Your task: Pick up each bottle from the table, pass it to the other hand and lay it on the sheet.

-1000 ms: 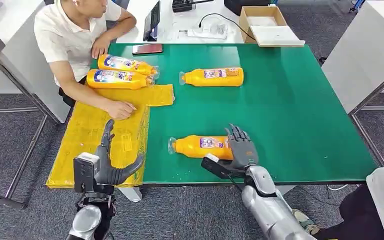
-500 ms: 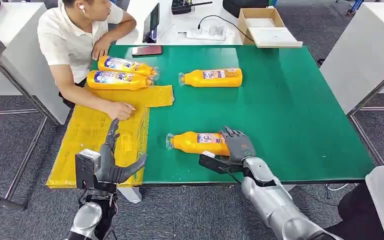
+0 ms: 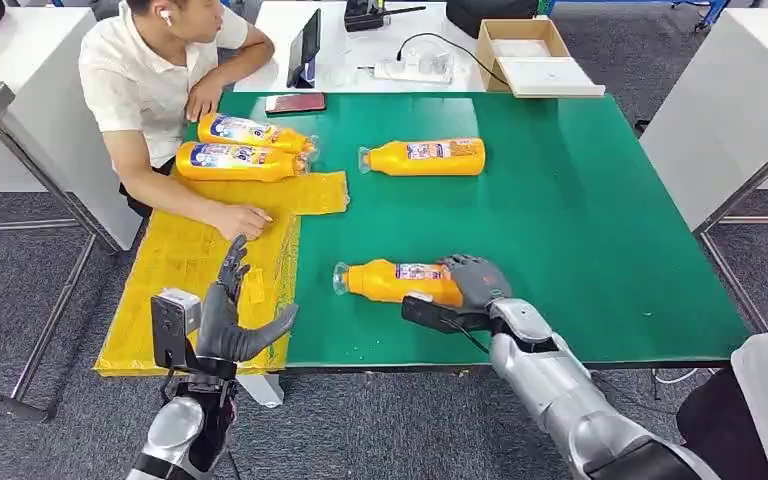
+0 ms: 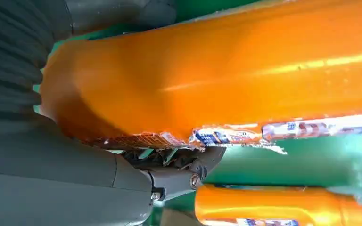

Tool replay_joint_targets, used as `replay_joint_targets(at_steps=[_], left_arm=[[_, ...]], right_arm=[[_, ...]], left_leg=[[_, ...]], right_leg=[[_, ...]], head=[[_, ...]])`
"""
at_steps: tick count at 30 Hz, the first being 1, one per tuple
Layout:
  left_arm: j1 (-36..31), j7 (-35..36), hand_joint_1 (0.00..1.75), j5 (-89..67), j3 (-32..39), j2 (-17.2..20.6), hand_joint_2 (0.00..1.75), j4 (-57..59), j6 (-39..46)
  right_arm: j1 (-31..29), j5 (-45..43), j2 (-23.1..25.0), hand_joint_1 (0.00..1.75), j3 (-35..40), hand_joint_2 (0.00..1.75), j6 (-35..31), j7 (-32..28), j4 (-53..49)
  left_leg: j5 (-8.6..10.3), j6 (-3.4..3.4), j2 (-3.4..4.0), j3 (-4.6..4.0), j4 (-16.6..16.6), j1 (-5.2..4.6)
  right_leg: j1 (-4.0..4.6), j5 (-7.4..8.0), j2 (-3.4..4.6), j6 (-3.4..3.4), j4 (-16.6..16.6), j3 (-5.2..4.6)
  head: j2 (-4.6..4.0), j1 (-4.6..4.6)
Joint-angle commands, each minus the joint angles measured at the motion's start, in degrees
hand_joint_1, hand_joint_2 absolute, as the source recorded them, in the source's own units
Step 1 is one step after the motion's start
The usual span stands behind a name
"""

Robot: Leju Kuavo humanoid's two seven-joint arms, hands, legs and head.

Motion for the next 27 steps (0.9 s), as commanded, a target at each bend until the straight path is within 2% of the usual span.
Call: replay_joint_targets(at_steps=[1, 4, 7, 9, 11, 13, 17, 20, 21, 27], left_arm=[[-0.95, -2.1, 0.0, 1.9, -0.63, 0.98, 1.75, 2.12, 6.25], [0.0, -3.8, 0.0, 2.11, -0.19, -0.6, 1.75, 2.63, 13.62], [0.36, -3.82, 0.0, 3.02, -0.28, -0.89, 1.75, 2.83, 14.44], [1.44, -2.73, 0.0, 5.9, -1.22, -1.12, 1.75, 3.42, 14.23], [2.35, -2.15, 0.0, 8.83, -2.74, -0.99, 1.75, 3.9, 12.14], [3.21, -2.95, 0.0, 9.22, -5.26, -0.37, 1.75, 3.6, 10.03], [4.19, -4.61, 0.0, 7.6, -10.63, 1.7, 1.75, 0.47, 2.08], [4.58, -6.43, 0.0, 6.56, -12.75, 2.71, 1.75, -1.89, -3.38], [4.8, -6.83, 0.0, 6.3, -12.66, 2.6, 1.75, -2.34, -4.12], [4.8, -6.83, 0.0, 6.3, -12.66, 2.6, 1.75, -2.34, -4.12]], right_arm=[[8.57, -15.4, 4.35, 1.75, -6.91, 1.75, -8.85, -12.87, -12.4], [13.61, -18.27, 6.07, 1.75, -6.26, 1.75, -14.52, -15.44, -25.95], [14.52, -18.53, 6.07, 1.75, -5.83, 1.75, -15.64, -14.68, -28.84], [16.38, -18.07, 6.69, 1.75, -5.06, 1.75, -21.21, -17.71, -33.22], [17.65, -16.59, 6.82, 1.71, -3.22, 1.75, -24.85, -18.55, -37.08], [18.42, -15.23, 6.74, 1.54, -0.73, 1.75, -26.48, -18.57, -39.78], [17.85, -15.58, 6.88, 1.4, 2.79, 1.75, -24.37, -17.92, -37.58], [16.35, -16.44, 7.88, 1.45, 3.77, 1.75, -22.73, -18.43, -32.5], [15.95, -16.73, 8.21, 1.5, 3.94, 1.75, -22.33, -18.9, -31.18], [15.95, -16.73, 8.21, 1.5, 3.94, 1.75, -22.33, -18.9, -31.18]], left_leg=[[0.0, -0.1, 0.03, 0.11, -0.12, 0.05], [-0.05, -0.1, 0.13, -0.09, -0.05, 0.04], [-0.07, -0.13, 0.01, -0.28, -0.02, 0.04], [-0.11, -0.11, -0.03, -0.32, -0.03, 0.07], [-0.09, -0.07, -0.08, -0.37, -0.04, 0.05], [-0.1, -0.07, 0.06, -0.46, -0.04, 0.01], [-0.1, -0.08, -0.04, -0.53, -0.04, 0.03], [-0.06, -0.07, 0.01, -0.63, -0.05, 0.01], [-0.1, -0.09, 0.04, -0.58, -0.03, 0.03], [-0.07, -0.09, 0.05, -0.58, -0.08, 0.04]], right_leg=[[0.06, -0.01, -0.06, -0.12, -0.11, 0.11], [0.04, -0.02, 0.06, -0.09, 0.02, -0.11], [0.04, -0.12, -0.05, -0.09, 0.12, -0.29], [0.07, -0.15, -0.07, -0.08, 0.12, -0.35], [0.05, -0.17, -0.12, -0.05, 0.1, -0.38], [0.01, -0.15, 0.03, -0.05, 0.12, -0.47], [0.02, -0.16, -0.08, -0.08, 0.08, -0.5], [0.01, -0.08, 0.0, -0.06, 0.04, -0.6], [0.03, -0.11, 0.01, -0.1, 0.05, -0.54], [0.04, -0.08, 0.02, -0.09, 0.01, -0.55]], head=[[0.0, 0.0], [0.0, 0.0], [0.0, -0.02], [0.0, -0.04], [0.0, 0.0], [0.0, 0.0], [-0.02, 0.0], [0.0, 0.0], [-0.02, 0.0], [0.0, 0.0]])
